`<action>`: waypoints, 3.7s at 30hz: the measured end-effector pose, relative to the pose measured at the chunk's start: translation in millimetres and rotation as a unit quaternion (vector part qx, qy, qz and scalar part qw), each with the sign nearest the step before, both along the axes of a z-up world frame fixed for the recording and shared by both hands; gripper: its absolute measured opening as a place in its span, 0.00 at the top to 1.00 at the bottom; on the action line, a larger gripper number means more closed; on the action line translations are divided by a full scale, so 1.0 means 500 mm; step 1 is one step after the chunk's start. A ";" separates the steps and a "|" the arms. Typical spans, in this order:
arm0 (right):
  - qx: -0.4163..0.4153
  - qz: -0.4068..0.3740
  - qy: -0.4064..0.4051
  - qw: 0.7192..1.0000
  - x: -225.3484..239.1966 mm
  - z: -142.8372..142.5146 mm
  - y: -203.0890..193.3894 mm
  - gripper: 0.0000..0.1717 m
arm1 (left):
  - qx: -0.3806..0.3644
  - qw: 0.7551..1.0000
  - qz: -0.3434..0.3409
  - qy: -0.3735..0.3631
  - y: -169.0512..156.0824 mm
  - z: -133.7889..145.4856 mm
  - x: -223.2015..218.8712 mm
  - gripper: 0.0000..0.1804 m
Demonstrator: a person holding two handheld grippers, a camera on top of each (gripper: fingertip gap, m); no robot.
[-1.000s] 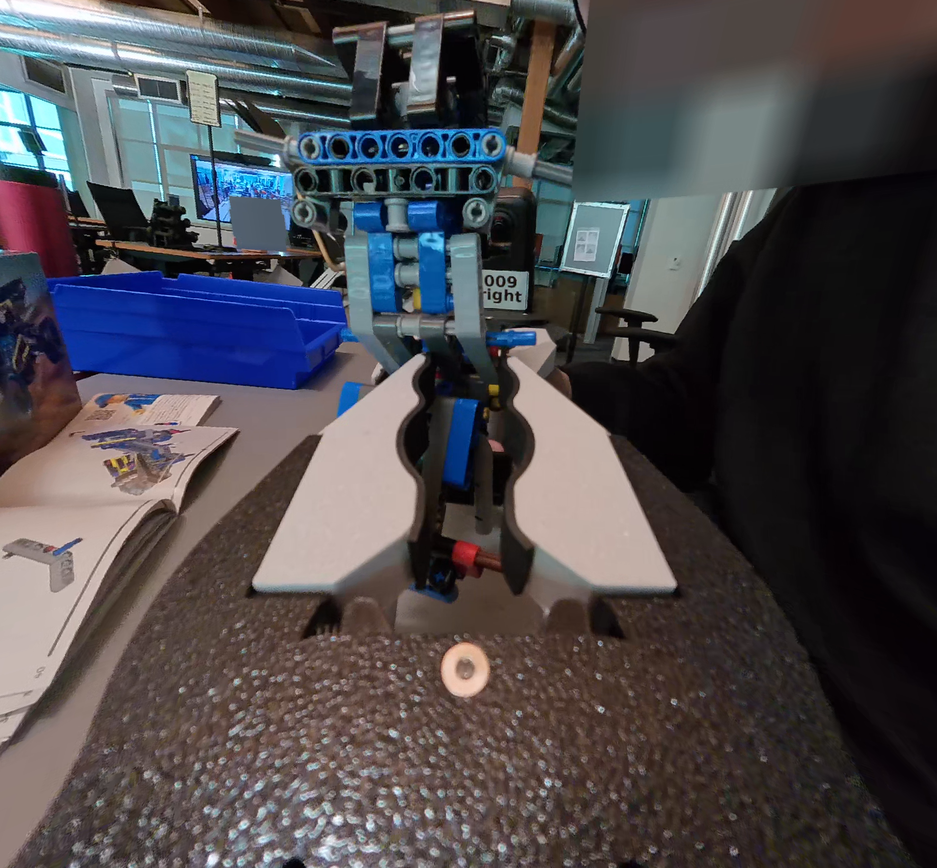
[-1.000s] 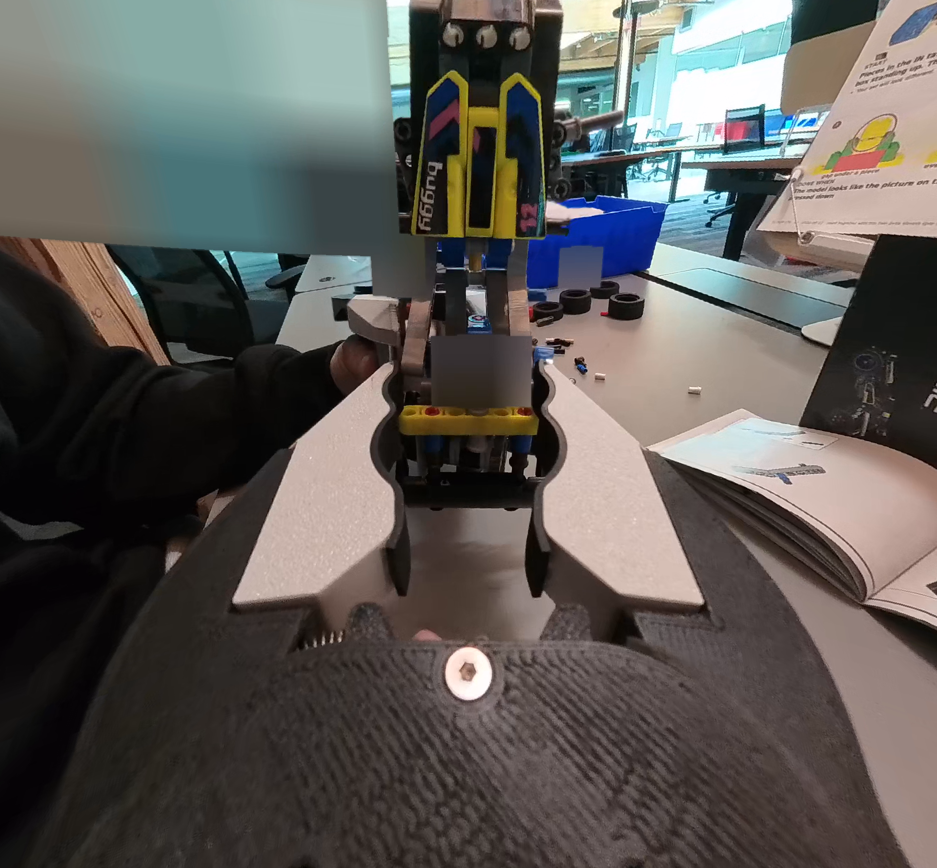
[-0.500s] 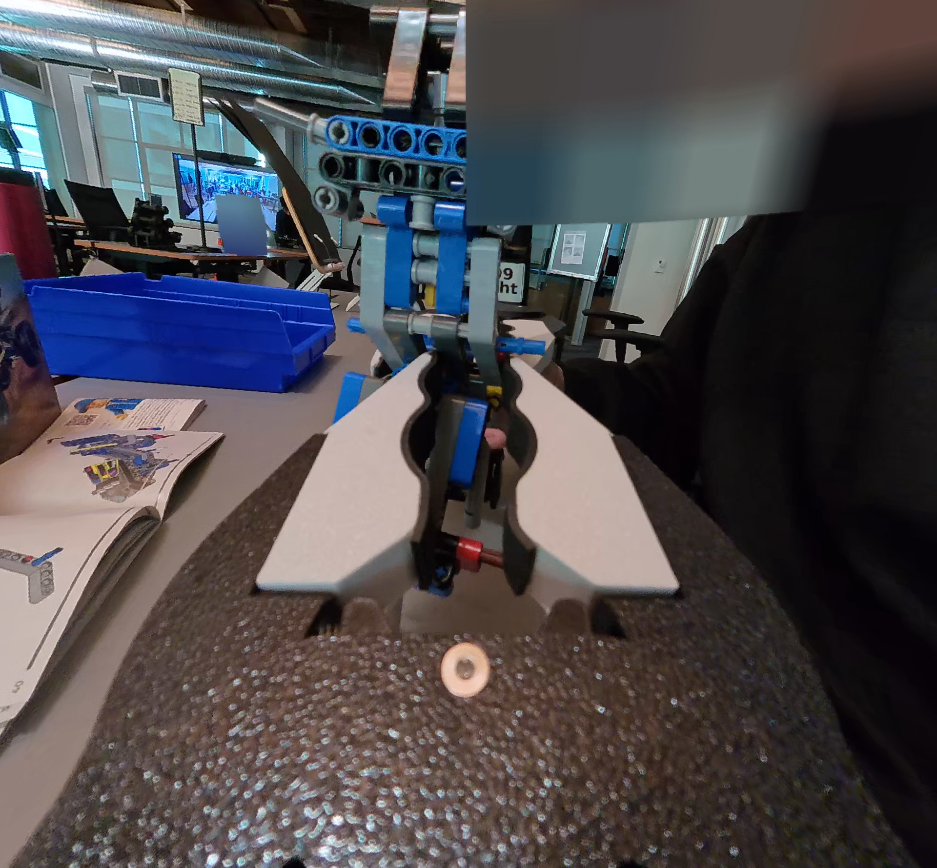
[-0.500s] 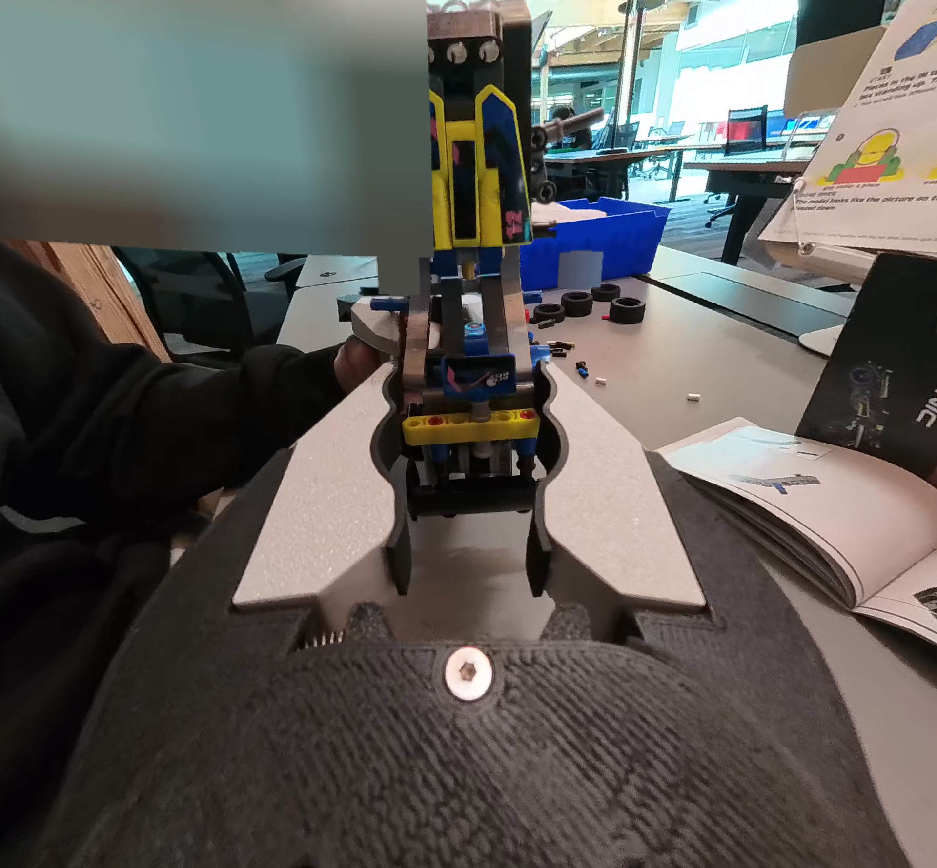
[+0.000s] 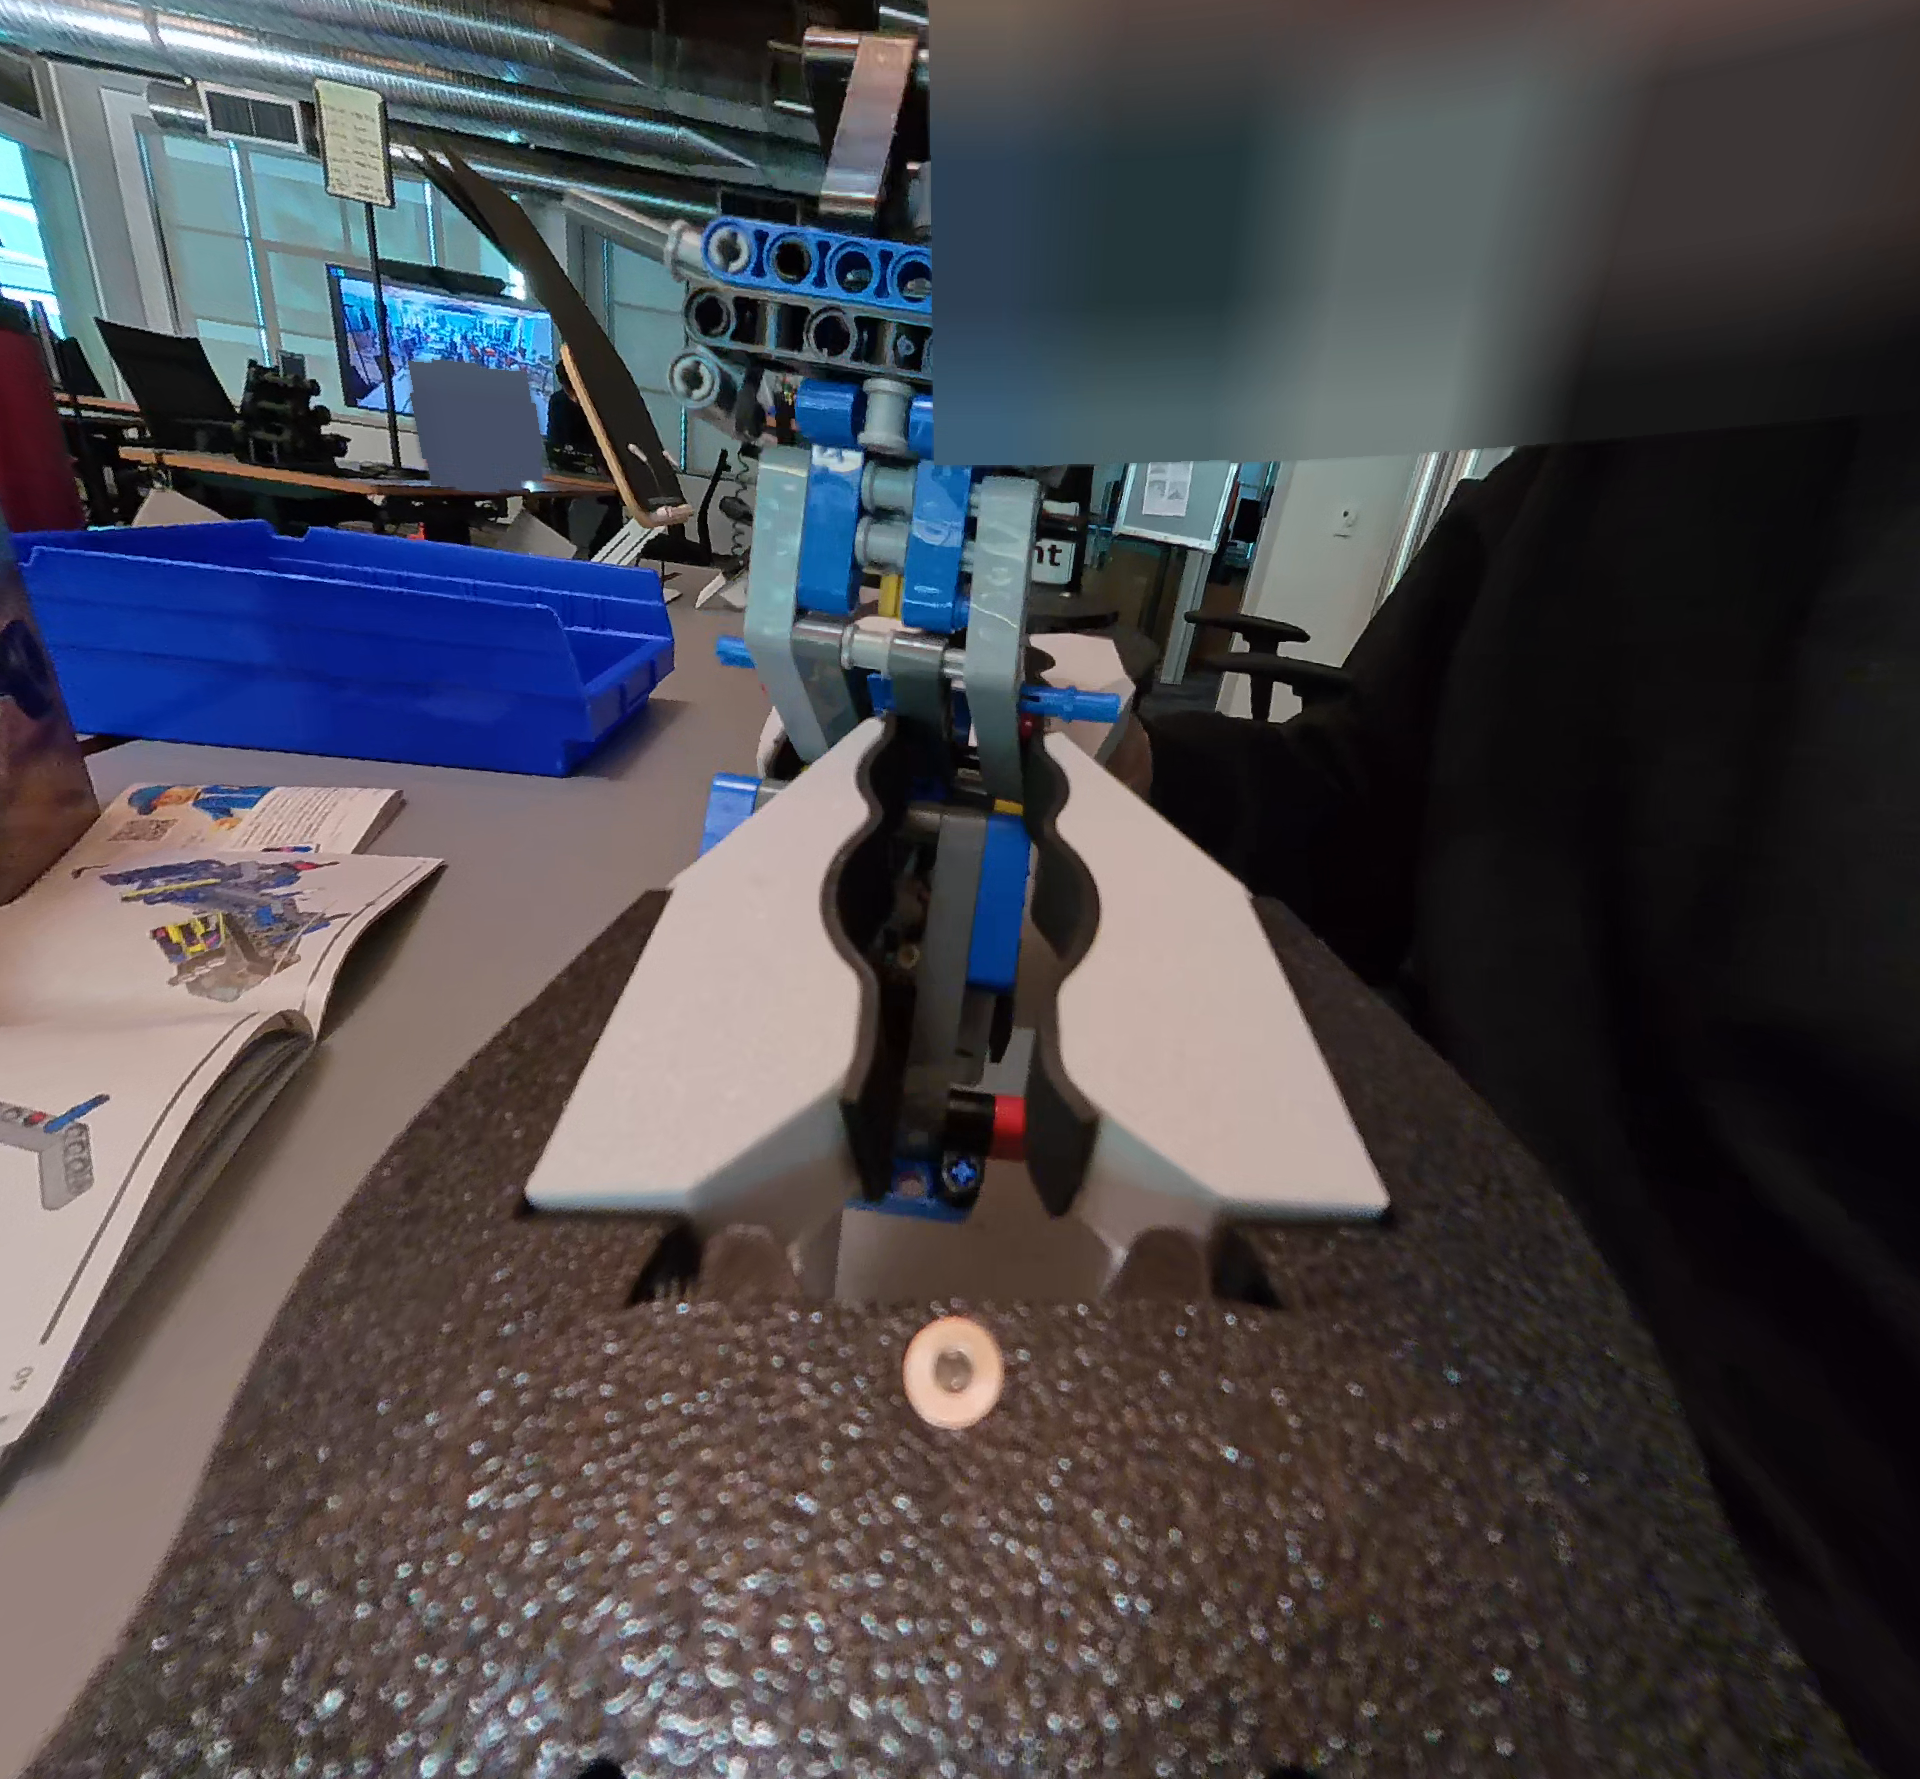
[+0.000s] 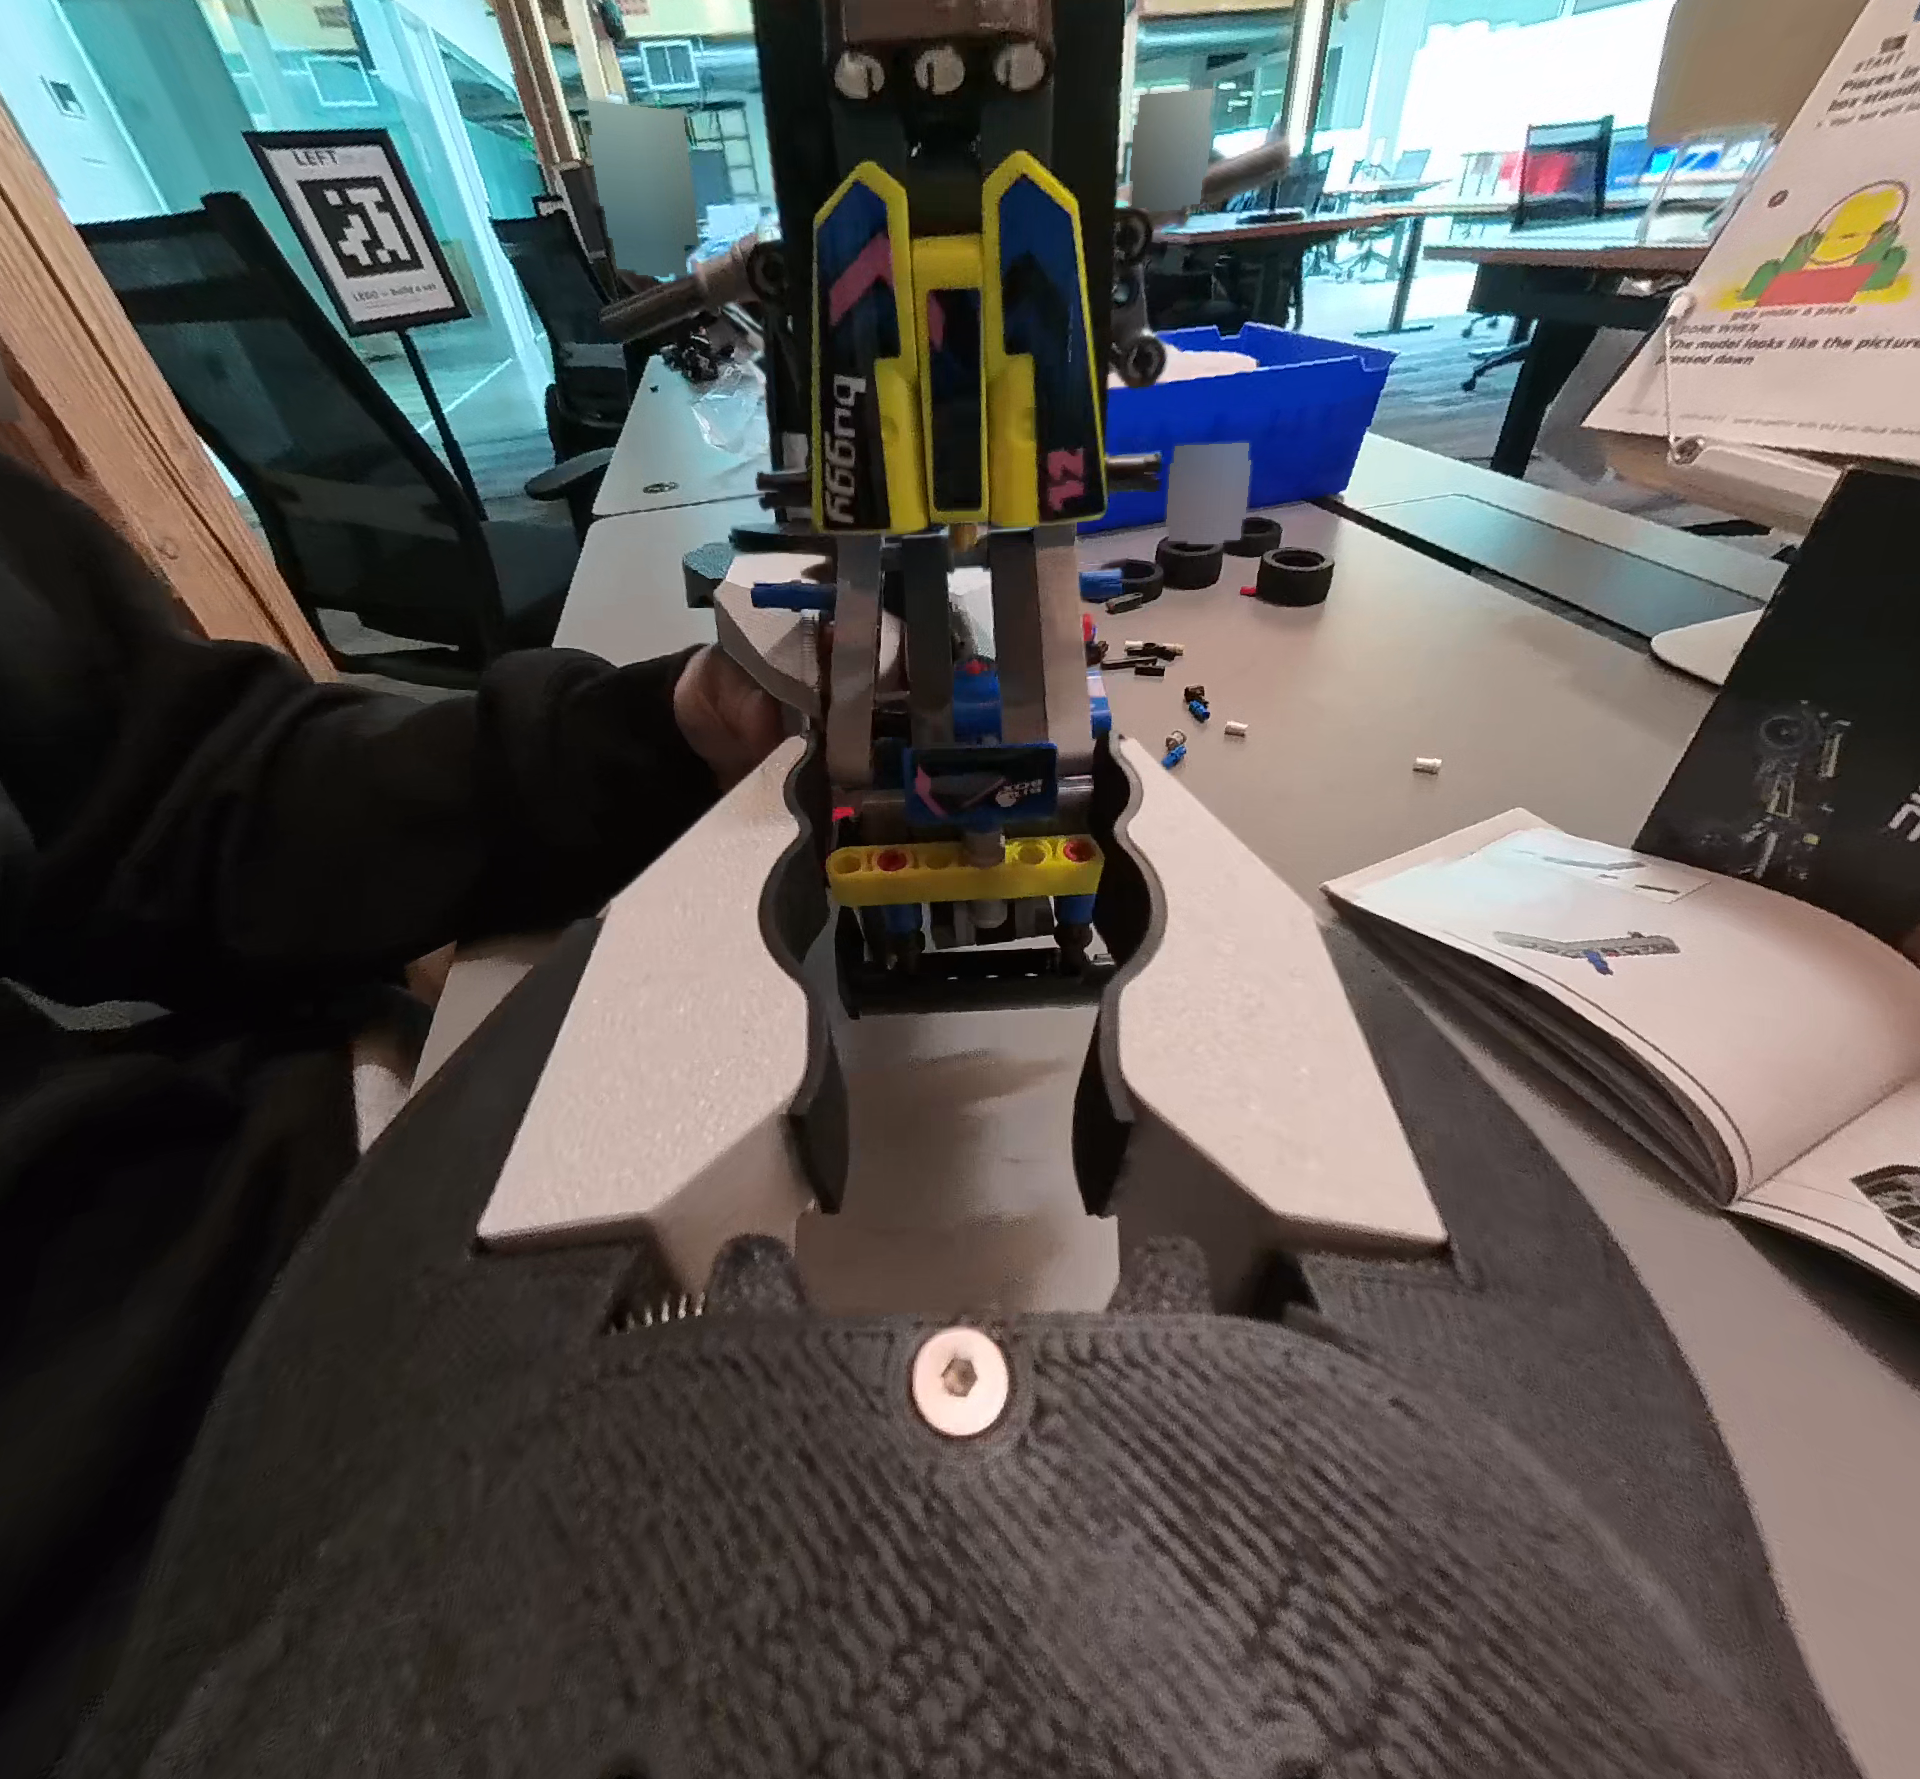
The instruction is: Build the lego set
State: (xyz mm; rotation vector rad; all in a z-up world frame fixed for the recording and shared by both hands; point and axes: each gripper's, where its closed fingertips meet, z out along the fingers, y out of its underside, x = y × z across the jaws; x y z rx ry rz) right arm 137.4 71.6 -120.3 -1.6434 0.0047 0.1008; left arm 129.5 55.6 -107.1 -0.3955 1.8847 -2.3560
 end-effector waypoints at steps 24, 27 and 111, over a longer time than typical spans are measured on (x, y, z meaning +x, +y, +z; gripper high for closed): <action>-0.041 -0.005 0.048 0.998 0.009 -0.028 0.006 0.72 | -0.005 0.999 0.008 0.041 0.004 -0.018 0.015 0.89; -0.038 -0.005 0.043 0.998 0.009 -0.024 0.005 0.72 | -0.010 0.999 0.008 0.040 0.003 -0.015 0.014 0.89; -0.027 -0.021 0.065 0.997 0.032 -0.048 0.009 0.71 | 0.014 0.994 0.044 0.100 -0.008 -0.043 0.041 0.89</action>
